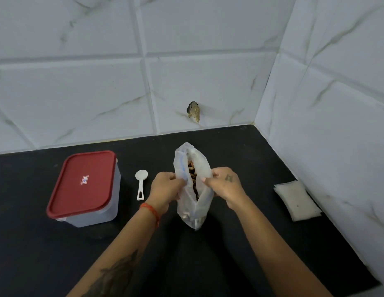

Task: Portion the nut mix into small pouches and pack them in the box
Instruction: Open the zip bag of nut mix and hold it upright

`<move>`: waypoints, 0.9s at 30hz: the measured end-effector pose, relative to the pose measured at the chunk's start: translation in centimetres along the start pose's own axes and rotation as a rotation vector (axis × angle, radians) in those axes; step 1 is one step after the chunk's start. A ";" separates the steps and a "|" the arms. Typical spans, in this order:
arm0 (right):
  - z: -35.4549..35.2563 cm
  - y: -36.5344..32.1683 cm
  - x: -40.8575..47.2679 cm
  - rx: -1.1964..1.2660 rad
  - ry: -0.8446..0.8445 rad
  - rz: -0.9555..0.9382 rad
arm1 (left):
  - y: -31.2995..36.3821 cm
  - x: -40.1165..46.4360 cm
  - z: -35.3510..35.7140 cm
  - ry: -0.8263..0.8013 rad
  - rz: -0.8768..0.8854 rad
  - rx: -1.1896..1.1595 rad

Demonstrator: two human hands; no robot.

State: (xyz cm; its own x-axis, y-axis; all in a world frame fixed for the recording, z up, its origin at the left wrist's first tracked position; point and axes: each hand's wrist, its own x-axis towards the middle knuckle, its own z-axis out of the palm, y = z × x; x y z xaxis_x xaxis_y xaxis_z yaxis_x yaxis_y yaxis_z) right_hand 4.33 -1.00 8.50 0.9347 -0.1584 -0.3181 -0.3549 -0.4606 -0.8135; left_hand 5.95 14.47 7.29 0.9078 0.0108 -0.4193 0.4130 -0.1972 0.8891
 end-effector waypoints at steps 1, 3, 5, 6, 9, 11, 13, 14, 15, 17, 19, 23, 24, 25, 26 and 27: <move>0.1 0.2 0.2 0.196 -0.006 0.036 | 0.2 -0.1 0.0 -0.019 -0.072 -0.157; 0.1 0.8 0.7 0.724 -0.085 0.215 | 0.1 0.1 -0.1 -0.117 -0.235 -0.577; 0.2 1.7 0.6 1.142 -0.157 0.375 | -0.3 -0.1 -0.4 -0.165 -0.335 -0.874; 0.4 2.1 0.3 1.249 -0.165 0.420 | -0.9 -0.2 -0.4 -0.164 -0.354 -0.931; 1.2 3.1 -0.7 1.096 -0.149 0.416 | -2.4 -0.7 0.1 -0.156 -0.378 -0.907; 1.4 2.8 -1.8 0.697 -0.097 0.356 | -3.1 -1.0 0.7 -0.094 -0.338 -0.742; 1.0 2.0 -3.2 0.199 -0.040 0.214 | -3.3 -1.9 0.9 -0.020 -0.285 -0.490; 0.7 1.6 -3.9 0.011 -0.032 0.145 | -3.2 -2.6 0.9 -0.012 -0.258 -0.360; 0.5 1.4 -4.4 -0.091 -0.048 0.104 | -3.1 -3.4 0.6 -0.031 -0.234 -0.243; 0.3 1.3 -4.9 -0.078 -0.120 0.093 | -2.9 -4.7 0.3 -0.117 -0.192 -0.099; 0.6 1.5 -5.0 0.093 -0.145 0.083 | -2.7 -5.6 0.3 -0.179 -0.166 -0.100; 0.2 2.3 -4.3 0.808 -0.220 0.222 | -2.5 -5.2 -0.1 -0.191 -0.217 -0.509; 0.2 2.6 -4.2 1.036 -0.262 0.302 | -2.6 -4.9 -0.2 -0.212 -0.232 -0.660; 0.3 3.0 -4.1 1.198 -0.287 0.375 | -2.8 -4.8 -0.2 -0.229 -0.244 -0.781; 0.6 3.4 -4.2 1.266 -0.299 0.429 | -3.0 -4.9 0.0 -0.240 -0.255 -0.860; 1.0 3.7 -4.4 1.257 -0.292 0.470 | -3.2 -5.0 0.2 -0.246 -0.261 -0.905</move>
State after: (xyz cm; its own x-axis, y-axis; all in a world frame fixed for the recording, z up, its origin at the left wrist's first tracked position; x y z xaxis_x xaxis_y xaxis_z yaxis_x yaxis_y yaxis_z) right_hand -1.12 -1.12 6.45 0.7407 0.1817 -0.6468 -0.5574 0.7036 -0.4407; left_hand 0.08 14.81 6.55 0.7814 -0.2779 -0.5588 0.5925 0.6117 0.5243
